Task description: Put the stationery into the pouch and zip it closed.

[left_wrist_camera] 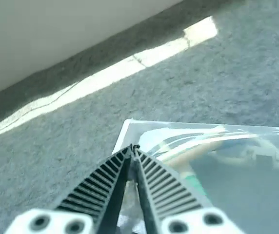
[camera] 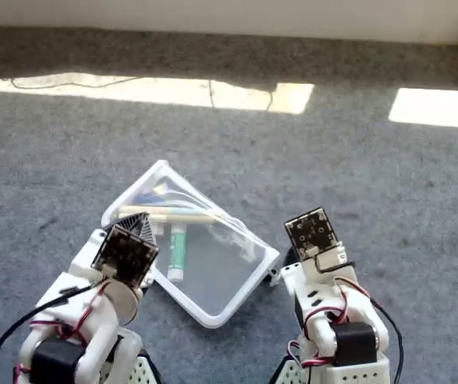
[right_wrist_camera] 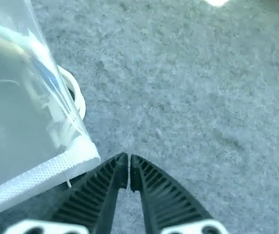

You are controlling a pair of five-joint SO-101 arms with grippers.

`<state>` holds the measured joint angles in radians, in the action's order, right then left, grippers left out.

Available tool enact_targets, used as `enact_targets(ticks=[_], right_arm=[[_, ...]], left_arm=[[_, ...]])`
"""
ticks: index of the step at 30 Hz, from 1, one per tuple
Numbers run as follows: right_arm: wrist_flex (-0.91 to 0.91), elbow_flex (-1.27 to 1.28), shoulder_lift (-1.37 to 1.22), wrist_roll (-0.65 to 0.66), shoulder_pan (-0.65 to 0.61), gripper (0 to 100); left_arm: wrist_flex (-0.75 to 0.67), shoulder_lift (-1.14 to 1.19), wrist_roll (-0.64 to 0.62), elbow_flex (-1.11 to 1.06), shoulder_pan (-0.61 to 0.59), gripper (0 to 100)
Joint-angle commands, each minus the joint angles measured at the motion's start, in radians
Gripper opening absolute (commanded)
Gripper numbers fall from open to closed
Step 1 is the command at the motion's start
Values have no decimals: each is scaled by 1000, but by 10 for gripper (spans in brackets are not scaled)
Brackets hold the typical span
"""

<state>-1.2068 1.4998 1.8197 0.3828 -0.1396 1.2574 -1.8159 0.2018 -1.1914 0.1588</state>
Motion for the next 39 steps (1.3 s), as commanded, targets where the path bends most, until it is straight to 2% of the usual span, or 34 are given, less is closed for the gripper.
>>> enact_targets(ticks=[1,5,11,15,19,29,39], right_arm=[[102,85,-8,-5,12,4],[142,157,-8,-41,62,4],[147,259,-8,-328,62,6],[90,294,-10,-437,73,6],[-30,292,-10,-439,87,6],[-36,292,-8,-439,87,6],[-36,292,-8,-439,87,6]], left_arm=[[-206,1,-3,-219,-159,7],[-262,1,-3,-369,-206,7],[-261,4,-3,-504,-208,7],[-259,4,-3,-506,-209,7],[-236,7,-3,-506,-209,7],[31,5,-6,-506,-208,7],[63,5,-6,-506,-205,7]])
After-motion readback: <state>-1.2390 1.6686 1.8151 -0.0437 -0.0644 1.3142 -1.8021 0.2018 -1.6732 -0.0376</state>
